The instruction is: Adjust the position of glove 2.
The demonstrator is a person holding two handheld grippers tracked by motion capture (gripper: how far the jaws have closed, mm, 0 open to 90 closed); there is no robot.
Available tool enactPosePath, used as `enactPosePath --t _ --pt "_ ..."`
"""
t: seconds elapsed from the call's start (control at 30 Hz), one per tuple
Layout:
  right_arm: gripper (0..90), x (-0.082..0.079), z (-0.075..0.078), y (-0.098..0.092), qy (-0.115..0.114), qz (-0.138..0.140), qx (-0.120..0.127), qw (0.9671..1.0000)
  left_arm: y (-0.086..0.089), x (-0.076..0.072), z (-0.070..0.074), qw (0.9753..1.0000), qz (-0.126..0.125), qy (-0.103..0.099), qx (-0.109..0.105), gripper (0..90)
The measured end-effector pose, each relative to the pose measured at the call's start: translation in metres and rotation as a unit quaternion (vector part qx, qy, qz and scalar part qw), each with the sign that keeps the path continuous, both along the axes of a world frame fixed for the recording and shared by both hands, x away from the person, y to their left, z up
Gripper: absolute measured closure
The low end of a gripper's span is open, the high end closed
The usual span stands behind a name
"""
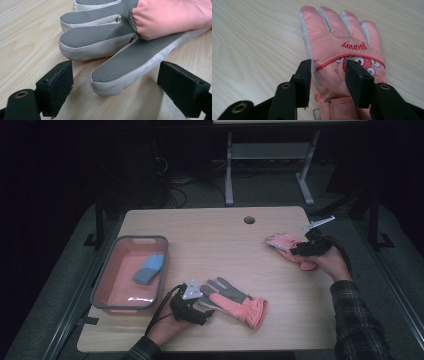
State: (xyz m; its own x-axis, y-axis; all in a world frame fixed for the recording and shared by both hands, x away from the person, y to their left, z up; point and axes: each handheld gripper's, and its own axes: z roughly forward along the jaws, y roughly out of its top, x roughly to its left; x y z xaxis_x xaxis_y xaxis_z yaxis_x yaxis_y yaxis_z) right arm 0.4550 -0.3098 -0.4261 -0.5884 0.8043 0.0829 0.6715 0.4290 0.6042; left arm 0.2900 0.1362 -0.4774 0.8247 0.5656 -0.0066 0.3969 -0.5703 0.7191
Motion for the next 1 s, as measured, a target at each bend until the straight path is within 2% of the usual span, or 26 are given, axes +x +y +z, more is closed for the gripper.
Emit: enactPosePath --t 0.13,0.3,0.37,0.47,0.67,0.7,0.8,0.83,1.0 --pt "55.6 0.002 -0.009 0.004 0.007 0.004 -0.019 0.9998 0.0 0.0 0.0 1.0 0.0 0.0 0.0 12.6" --pt "74.7 0.0 -0.012 0.01 -0.005 0.01 -0.036 0.9993 0.0 0.0 0.0 1.0 0.0 0.0 0.0 12.6" --pt "79.4 -0.001 -0.011 0.01 -0.005 0.01 -0.038 0.9992 0.0 0.0 0.0 1.0 0.0 0.0 0.0 12.6" --pt "82.6 -0.002 -0.009 0.009 -0.005 0.007 -0.034 0.9994 0.0 0.0 0.0 1.0 0.0 0.0 0.0 12.6" --pt "83.4 -0.008 0.0 0.01 -0.015 0.005 -0.031 0.9994 0.0 0.0 0.0 1.0 0.0 0.0 0.0 12.6" --pt "83.5 -0.012 0.005 0.012 -0.02 0.006 -0.019 0.9996 0.0 0.0 0.0 1.0 0.0 0.0 0.0 12.6" --pt "83.6 -0.015 0.01 0.014 -0.027 0.008 -0.015 0.9995 0.0 0.0 0.0 1.0 0.0 0.0 0.0 12.6" --pt "83.8 -0.02 0.017 0.018 -0.033 0.011 -0.005 0.9994 0.0 0.0 0.0 1.0 0.0 0.0 0.0 12.6" --pt "83.8 -0.033 0.03 0.028 -0.045 0.023 0.013 0.9986 0.0 0.0 0.0 1.0 0.0 0.0 0.0 12.6"
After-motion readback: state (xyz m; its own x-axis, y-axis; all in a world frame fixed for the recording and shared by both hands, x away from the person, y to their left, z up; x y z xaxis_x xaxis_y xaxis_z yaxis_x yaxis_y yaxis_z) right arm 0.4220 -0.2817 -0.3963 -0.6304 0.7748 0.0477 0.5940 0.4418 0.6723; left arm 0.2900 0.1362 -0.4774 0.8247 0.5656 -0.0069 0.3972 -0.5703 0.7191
